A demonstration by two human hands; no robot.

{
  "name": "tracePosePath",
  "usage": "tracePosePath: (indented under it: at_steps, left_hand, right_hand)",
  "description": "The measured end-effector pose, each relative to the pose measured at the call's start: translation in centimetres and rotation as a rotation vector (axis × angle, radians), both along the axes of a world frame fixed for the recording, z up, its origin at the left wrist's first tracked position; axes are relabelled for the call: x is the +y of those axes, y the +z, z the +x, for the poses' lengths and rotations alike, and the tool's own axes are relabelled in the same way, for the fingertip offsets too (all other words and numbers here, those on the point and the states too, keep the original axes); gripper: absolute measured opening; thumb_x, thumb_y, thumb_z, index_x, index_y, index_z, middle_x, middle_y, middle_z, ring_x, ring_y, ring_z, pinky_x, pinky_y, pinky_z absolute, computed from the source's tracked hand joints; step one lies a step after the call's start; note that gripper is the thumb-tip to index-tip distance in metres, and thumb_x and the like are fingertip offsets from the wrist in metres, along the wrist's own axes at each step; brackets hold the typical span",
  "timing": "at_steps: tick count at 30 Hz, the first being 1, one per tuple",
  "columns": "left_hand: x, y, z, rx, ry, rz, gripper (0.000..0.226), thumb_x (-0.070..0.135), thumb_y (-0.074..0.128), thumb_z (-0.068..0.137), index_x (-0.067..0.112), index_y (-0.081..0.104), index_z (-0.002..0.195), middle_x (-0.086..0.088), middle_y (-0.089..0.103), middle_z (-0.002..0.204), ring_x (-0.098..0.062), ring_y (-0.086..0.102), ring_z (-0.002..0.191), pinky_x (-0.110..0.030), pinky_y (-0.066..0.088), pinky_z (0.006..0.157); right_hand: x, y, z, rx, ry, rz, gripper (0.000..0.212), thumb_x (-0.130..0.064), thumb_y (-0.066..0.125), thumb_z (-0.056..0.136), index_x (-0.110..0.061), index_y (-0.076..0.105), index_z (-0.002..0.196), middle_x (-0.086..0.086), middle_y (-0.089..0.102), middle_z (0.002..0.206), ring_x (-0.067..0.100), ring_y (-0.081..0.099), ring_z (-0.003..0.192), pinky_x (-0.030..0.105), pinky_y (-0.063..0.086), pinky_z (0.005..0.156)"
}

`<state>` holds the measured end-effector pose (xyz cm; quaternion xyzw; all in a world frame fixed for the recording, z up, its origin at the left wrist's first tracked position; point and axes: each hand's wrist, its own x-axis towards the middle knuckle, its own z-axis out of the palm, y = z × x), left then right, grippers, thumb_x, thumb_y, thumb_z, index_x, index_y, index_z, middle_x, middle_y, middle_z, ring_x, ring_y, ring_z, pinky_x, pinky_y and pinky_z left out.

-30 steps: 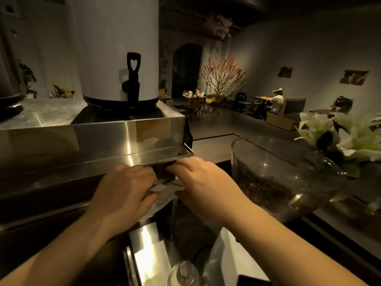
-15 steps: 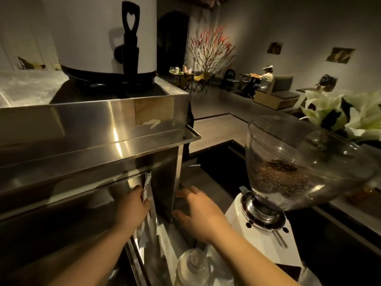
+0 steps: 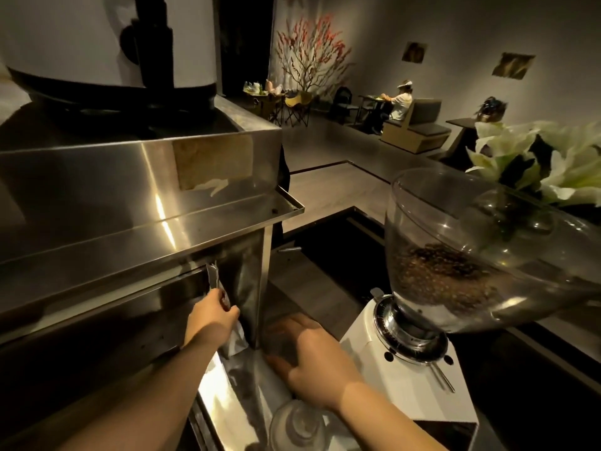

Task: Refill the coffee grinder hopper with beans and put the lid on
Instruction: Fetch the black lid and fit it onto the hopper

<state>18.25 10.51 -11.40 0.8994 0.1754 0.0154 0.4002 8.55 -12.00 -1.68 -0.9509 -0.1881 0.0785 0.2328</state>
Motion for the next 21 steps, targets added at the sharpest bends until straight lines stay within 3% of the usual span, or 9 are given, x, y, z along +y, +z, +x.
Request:
tracePosePath:
  at_steps: [5, 11, 15, 19, 21]
  left_hand:
    - [-0.1, -1.0, 0.3, 0.033, -0.010, -0.036, 0.038, 0.043, 0.081, 0.093, 0.017, 0.066, 0.116, -0.006, 0.075, 0.113, -0.032, 0.072, 0.107, -0.047, 0.060, 0.098]
    - [-0.1, -1.7, -1.3, 0.038, -0.021, -0.035, 0.033, 0.044, 0.084, 0.090, 0.019, 0.063, 0.097, -0.002, 0.072, 0.092, -0.023, 0.069, 0.086, -0.045, 0.062, 0.087]
    - [-1.0, -1.5, -3.5, -0.050, -0.001, -0.094, 0.025, 0.039, 0.084, 0.091, 0.023, 0.065, 0.089, 0.002, 0.072, 0.082, -0.018, 0.070, 0.077, -0.040, 0.061, 0.078]
    - [-3.0, 0.9, -5.8, -0.156, -0.075, -0.261, 0.018, 0.031, 0.081, 0.095, 0.021, 0.067, 0.093, 0.002, 0.074, 0.087, -0.017, 0.073, 0.084, -0.045, 0.062, 0.083]
    - [-4.3, 3.2, -7.4, -0.256, -0.091, -0.344, 0.012, 0.032, 0.080, 0.095, 0.028, 0.068, 0.095, 0.005, 0.075, 0.088, -0.011, 0.073, 0.085, -0.034, 0.062, 0.078]
  right_hand:
    - [-0.2, 0.4, 0.0, -0.018, -0.001, -0.013, 0.038, -0.045, 0.064, 0.102, -0.031, 0.063, 0.137, -0.002, 0.058, 0.144, 0.026, 0.056, 0.135, 0.041, 0.053, 0.107]
    - [-0.1, 0.7, 0.0, -0.026, -0.002, 0.016, 0.039, -0.047, 0.066, 0.101, -0.033, 0.064, 0.137, -0.005, 0.060, 0.142, 0.024, 0.060, 0.131, 0.038, 0.055, 0.103]
    - [0.3, 1.3, 0.1, -0.039, -0.015, -0.005, 0.042, -0.047, 0.067, 0.100, -0.032, 0.062, 0.138, -0.004, 0.060, 0.144, 0.026, 0.061, 0.131, 0.041, 0.055, 0.103]
    - [0.1, 2.4, -0.6, -0.071, -0.022, 0.016, 0.042, -0.044, 0.062, 0.105, -0.030, 0.059, 0.144, -0.003, 0.057, 0.147, 0.024, 0.058, 0.134, 0.038, 0.051, 0.106]
    - [-0.4, 3.1, -1.6, -0.115, -0.015, 0.100, 0.034, -0.038, 0.061, 0.106, -0.027, 0.064, 0.138, -0.004, 0.061, 0.140, 0.021, 0.061, 0.130, 0.040, 0.051, 0.104]
